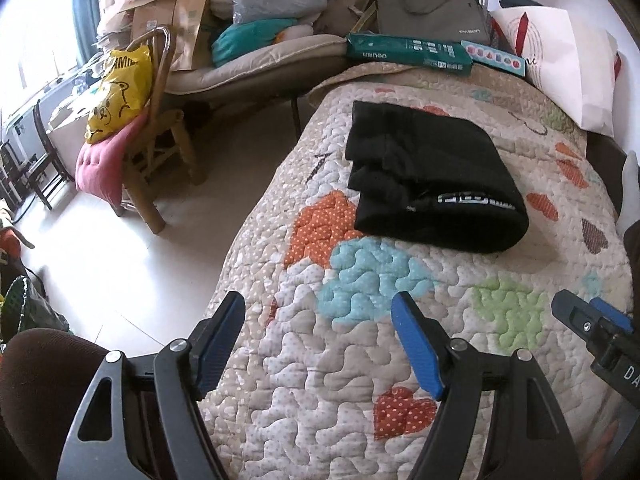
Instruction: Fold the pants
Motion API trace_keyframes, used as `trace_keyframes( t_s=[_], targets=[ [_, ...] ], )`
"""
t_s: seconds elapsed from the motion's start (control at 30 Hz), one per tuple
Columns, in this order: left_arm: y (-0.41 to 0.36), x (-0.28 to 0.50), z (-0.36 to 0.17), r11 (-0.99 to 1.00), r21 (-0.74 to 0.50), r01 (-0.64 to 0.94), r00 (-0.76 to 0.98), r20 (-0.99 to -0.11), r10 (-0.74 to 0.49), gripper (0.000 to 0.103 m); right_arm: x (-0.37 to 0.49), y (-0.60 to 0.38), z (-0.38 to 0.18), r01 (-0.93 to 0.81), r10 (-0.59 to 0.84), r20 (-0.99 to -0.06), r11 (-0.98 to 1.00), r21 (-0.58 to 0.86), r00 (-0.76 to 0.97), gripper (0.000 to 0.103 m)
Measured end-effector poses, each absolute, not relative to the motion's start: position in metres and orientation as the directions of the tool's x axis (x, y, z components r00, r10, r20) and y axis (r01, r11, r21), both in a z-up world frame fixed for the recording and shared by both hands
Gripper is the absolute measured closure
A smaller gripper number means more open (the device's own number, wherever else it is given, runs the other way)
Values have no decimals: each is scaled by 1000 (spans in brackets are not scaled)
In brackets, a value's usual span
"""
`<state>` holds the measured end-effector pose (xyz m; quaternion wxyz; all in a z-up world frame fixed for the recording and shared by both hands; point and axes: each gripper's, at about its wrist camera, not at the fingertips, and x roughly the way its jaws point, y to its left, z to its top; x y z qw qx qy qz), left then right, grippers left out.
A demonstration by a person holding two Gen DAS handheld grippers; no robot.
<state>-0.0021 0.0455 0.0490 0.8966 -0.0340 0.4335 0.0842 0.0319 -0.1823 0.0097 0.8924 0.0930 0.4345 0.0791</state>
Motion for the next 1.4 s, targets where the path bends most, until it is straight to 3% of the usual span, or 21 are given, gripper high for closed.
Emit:
trace_keyframes(
  t_s=[0.43,1.4],
  targets=[
    [57,6,29,980,-45,-193,562,-824,73,28,36,-170,-2,-74,164,-780,986,150,604,18],
    [48,4,29,985,-5,-171,570,-816,94,28,33,-165,1,-91,144,-771,990,112,620,17]
  ],
)
